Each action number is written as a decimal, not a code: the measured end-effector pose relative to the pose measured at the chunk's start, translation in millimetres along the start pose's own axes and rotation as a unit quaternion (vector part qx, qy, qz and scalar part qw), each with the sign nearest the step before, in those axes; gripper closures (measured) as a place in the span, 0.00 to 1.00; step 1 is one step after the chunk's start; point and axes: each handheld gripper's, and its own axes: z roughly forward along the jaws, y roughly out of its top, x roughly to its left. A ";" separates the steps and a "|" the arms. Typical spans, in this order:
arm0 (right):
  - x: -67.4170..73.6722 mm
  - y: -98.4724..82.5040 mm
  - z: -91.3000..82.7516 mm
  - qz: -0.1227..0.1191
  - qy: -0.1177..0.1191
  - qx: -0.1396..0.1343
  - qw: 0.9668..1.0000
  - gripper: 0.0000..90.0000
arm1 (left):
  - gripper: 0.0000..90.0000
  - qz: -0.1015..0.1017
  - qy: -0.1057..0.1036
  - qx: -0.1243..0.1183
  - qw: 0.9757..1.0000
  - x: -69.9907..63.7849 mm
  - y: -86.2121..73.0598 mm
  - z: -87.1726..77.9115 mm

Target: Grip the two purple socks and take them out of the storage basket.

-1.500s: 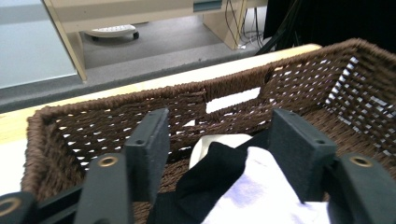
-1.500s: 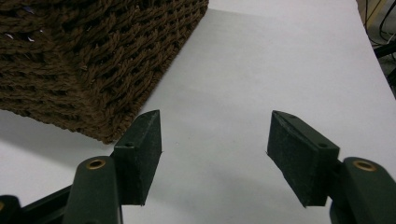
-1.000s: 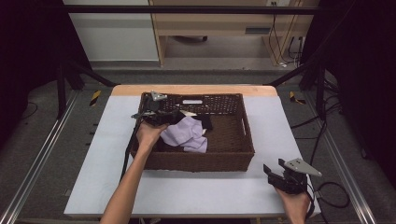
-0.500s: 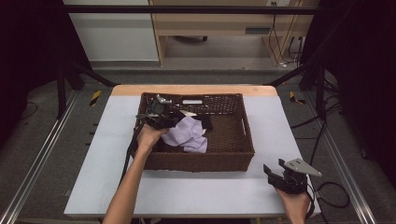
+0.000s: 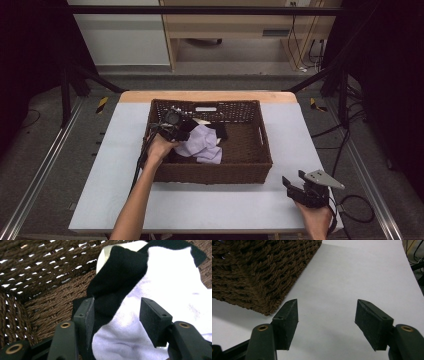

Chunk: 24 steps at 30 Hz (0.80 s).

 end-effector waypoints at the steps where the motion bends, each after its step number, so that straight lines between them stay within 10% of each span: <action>1: 0.0 0.0 0.0 0.000 0.000 0.000 1.000 0.39 | 0.52 0.000 0.000 0.000 1.000 0.0 0.0 0.0; 9: -0.2 0.1 0.9 -0.006 -0.001 0.001 1.000 0.39 | 0.60 -0.013 -0.020 0.020 1.000 1.4 0.9 5.3; 18: 0.0 0.2 0.0 -0.005 -0.001 -0.001 1.000 0.39 | 0.95 -0.034 -0.052 0.072 0.996 2.5 1.2 9.5; 24: 0.3 0.3 -0.4 0.000 0.000 0.001 1.000 0.39 | 0.96 -0.041 -0.069 0.016 0.997 1.7 -0.3 -5.6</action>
